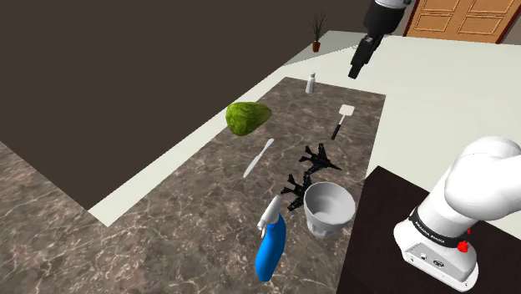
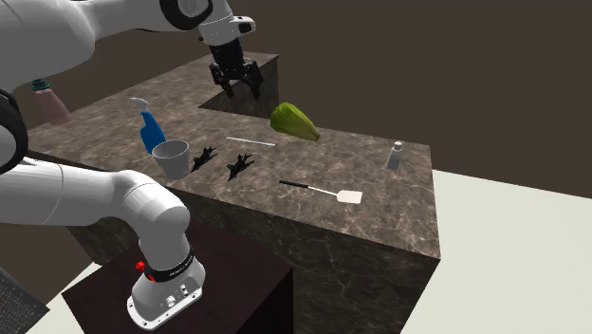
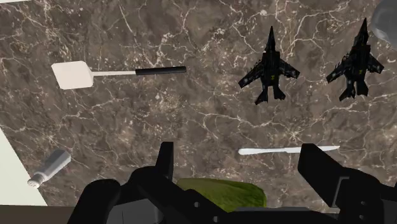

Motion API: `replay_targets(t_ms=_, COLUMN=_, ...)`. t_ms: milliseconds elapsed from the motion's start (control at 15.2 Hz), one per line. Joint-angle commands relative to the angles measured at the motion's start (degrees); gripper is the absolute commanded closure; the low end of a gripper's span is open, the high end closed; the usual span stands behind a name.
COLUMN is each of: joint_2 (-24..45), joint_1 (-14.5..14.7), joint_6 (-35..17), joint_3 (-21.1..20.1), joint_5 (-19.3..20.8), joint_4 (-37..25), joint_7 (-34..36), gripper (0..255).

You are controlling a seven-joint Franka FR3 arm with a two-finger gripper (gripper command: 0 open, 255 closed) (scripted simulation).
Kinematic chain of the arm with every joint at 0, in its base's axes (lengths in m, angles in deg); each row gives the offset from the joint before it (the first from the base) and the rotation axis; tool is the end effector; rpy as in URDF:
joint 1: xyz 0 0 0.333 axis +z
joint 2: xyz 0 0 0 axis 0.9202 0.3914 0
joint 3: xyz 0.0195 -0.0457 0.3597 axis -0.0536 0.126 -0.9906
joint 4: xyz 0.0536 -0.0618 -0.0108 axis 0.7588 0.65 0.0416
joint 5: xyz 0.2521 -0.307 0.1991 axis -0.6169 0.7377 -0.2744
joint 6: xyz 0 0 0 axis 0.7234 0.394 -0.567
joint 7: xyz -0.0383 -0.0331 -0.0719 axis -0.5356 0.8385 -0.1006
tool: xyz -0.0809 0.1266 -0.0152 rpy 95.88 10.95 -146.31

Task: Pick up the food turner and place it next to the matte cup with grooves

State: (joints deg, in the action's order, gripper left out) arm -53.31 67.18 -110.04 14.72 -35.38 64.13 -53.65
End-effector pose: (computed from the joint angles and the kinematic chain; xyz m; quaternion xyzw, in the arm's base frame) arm 0.3454 0.0176 0.6363 0.9877 0.1040 0.1041 0.0531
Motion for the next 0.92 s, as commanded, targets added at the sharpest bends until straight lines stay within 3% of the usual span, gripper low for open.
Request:
replay_targets(t_ms=0, joint_2=0.0, joint_1=0.0, joint_6=0.0, joint_3=0.0, joint_5=0.0, joint_4=0.0, joint_7=0.0, gripper=0)
replay_targets(t_ms=858, joint_2=21.7, joint_1=-12.4, joint_6=-13.3, joint_3=-0.1, joint_5=-1.6, joint_4=-1.3, joint_7=27.4, gripper=0)
